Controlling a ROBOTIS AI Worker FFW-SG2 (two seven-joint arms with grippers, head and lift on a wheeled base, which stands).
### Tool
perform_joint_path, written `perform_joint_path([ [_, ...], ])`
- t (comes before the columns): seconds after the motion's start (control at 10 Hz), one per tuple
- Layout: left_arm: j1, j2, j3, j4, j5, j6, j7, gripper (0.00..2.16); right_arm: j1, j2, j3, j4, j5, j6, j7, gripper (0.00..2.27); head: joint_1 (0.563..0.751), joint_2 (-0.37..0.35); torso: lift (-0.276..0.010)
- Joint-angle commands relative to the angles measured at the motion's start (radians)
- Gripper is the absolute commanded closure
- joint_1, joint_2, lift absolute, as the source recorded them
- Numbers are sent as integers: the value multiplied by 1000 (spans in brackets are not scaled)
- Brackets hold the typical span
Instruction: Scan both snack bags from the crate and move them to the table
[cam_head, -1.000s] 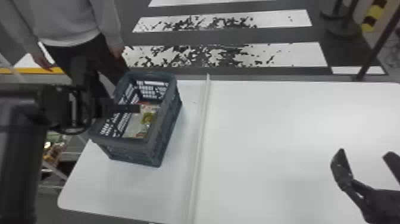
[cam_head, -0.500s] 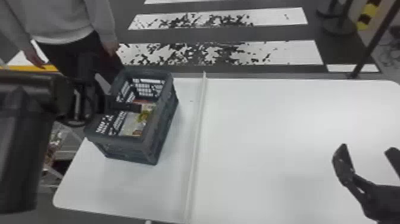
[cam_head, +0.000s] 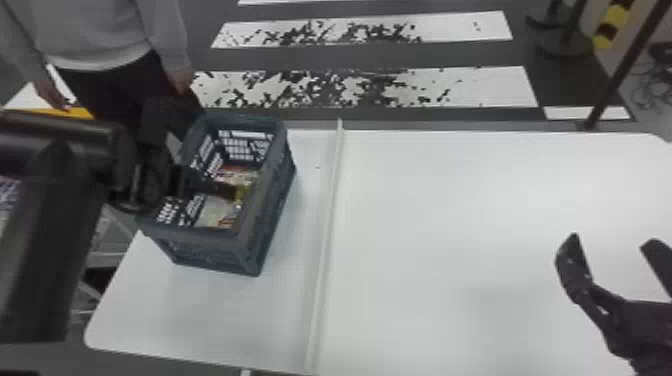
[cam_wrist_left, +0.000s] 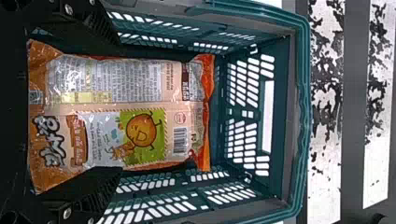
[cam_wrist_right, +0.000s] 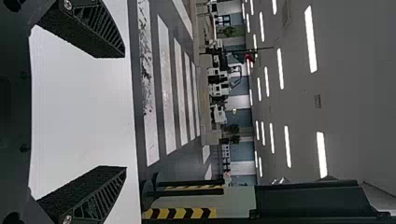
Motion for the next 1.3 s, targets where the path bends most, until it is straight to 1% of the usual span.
perform_joint_path([
  [0.0, -7, -10, -10, 39, -10, -10, 0, 198, -3, -10, 1, 3, -9, 0, 0, 66, 695, 127, -87],
  [0.1, -19, -20, -16, 64, -20, -22, 0, 147, -3, -13, 1, 3, -12, 0, 0, 66, 695, 129, -87],
  [0.3, -45, -49, -22, 127, -33, -83, 2, 137, 0, -16, 1, 3, -13, 0, 1, 66, 695, 121, -87],
  [0.5, -102, -63, -50, 242, -43, -163, -2, 140, 5, -19, 1, 3, -13, -3, 0, 66, 695, 112, -87],
  [0.6, -127, -69, -68, 289, -47, -185, -3, 140, 6, -19, 0, 3, -13, -3, 0, 66, 695, 108, -87],
  [0.7, -145, -76, -81, 326, -60, -191, -15, 140, 6, -19, 0, 3, -13, -3, 1, 66, 695, 104, -87],
  [0.8, -153, -87, -90, 349, -75, -215, -28, 144, 6, -19, 1, 6, -15, -12, 0, 66, 695, 100, -87],
  [0.9, -165, -98, -96, 377, -84, -231, -28, 147, 5, -19, 4, 13, -15, -24, 0, 66, 695, 98, -87],
  [1.0, -168, -104, -96, 392, -86, -252, -26, 151, 3, -19, 6, 18, -15, -28, 0, 66, 695, 92, -87],
  [1.1, -171, -106, -97, 406, -87, -252, -29, 161, 3, -22, 6, 18, -16, -28, 0, 66, 695, 89, -87],
  [1.2, -177, -110, -97, 432, -95, -255, -40, 198, 3, -25, 4, 19, -22, -34, 0, 66, 695, 87, -87],
])
